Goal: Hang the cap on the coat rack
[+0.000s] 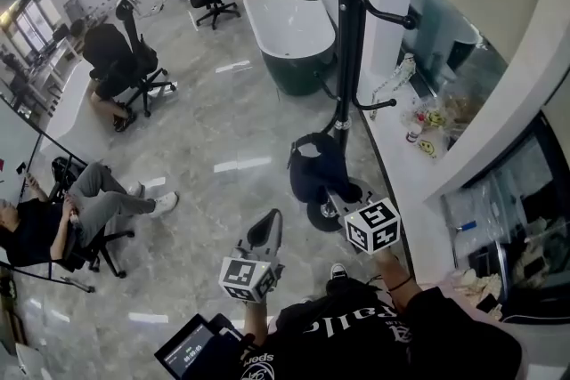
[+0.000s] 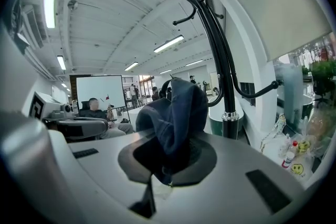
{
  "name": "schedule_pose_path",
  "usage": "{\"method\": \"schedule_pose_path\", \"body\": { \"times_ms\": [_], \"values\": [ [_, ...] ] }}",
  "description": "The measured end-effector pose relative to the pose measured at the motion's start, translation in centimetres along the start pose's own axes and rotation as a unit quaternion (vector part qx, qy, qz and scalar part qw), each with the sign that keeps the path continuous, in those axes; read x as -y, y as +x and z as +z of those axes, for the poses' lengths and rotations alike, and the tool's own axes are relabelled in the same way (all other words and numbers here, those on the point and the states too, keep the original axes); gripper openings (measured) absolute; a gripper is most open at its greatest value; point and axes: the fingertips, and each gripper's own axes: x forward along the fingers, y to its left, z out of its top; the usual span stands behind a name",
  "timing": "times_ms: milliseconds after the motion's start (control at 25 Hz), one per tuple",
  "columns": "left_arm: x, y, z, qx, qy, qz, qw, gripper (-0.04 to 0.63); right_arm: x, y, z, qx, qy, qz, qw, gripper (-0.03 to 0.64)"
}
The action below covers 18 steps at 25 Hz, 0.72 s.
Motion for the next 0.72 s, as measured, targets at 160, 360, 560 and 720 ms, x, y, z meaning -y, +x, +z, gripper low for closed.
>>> {"method": "schedule_pose_path", "body": {
  "times_ms": [160,360,560,720],
  "values": [
    [-0.4,1.3,0.6,-0.002,0.004,0.004,1.0,-0.003,1.9,1.1,-0.6,-0.013,0.009,-0.004,1.0,0.031],
    [-1.1,2.5,0.5,-0.004,0.003,0.011,0.9999,-0.003,4.1,1.8,-2.2,-0.034,0.02,-0.016,0.999,0.031],
    [-0.8,3.6,0.7,-0.004,0.004,0.006,1.0,-0.003,6.5,2.1,-3.8,-0.053,0.025,-0.03,0.998,0.031],
    [-0.8,4.1,0.6,-0.005,0.005,0.006,1.0,-0.003,8.4,2.7,-4.7,-0.066,0.027,-0.044,0.997,0.031]
  ]
}}
